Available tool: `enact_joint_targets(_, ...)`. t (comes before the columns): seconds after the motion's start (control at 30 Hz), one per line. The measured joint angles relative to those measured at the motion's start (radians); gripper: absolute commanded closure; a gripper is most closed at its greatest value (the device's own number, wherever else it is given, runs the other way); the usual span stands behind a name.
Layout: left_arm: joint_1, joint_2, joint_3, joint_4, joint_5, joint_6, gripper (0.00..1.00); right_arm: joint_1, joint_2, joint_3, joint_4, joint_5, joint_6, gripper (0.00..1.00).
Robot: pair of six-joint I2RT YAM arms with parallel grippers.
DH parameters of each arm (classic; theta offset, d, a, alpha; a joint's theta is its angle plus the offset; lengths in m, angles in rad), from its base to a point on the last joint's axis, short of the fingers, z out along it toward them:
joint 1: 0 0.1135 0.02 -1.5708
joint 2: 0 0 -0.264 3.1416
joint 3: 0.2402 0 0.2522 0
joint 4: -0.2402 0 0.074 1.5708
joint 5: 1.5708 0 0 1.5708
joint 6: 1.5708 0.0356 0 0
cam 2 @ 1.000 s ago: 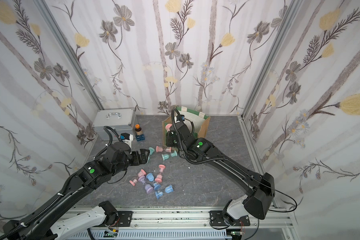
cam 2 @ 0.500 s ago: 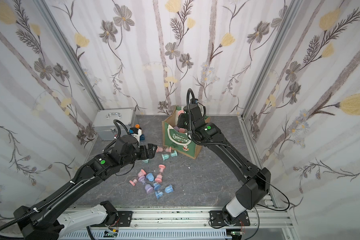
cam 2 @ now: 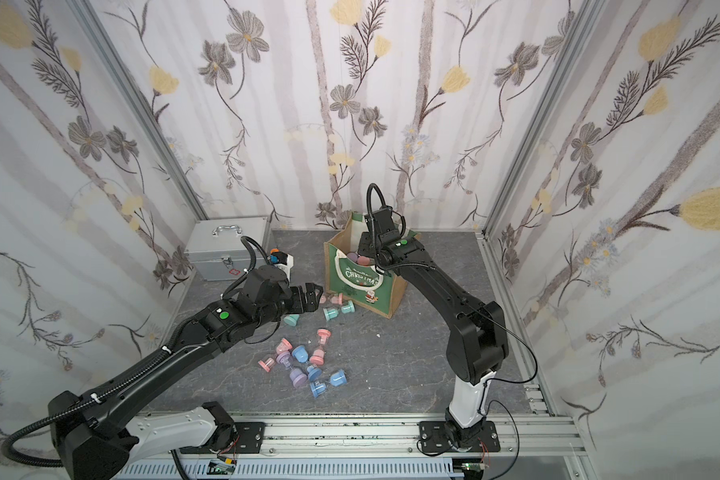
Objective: Put the hourglass into the canvas bag
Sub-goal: Place the hourglass in the canvas bag.
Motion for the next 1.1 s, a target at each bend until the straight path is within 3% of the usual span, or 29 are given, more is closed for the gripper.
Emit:
enact_joint_targets(0.27, 0.001, 0.032, -0.006, 0.028, -0.016, -0.002, 0.00, -0.019, 0.139, 0.093, 0.000, -0.020, -0.002, 0.86)
enact_joint_targets(0.5, 0.002, 0.040, -0.015, 0.043, -0.023, -0.008, 0.00, -0.037, 0.207, 0.110, -0.016, -0.016, -0.016, 0.76)
enact_joint_targets(0.77, 0.002, 0.033, -0.023, 0.047, -0.024, -0.013, 0.00, -0.038, 0.171, 0.113, -0.039, 0.009, -0.024, 0.47)
enact_joint_targets(1.1, 0.002, 0.009, -0.031, 0.058, -0.024, -0.012, 0.00, -0.012, 0.012, 0.117, -0.044, 0.048, -0.058, 0.32)
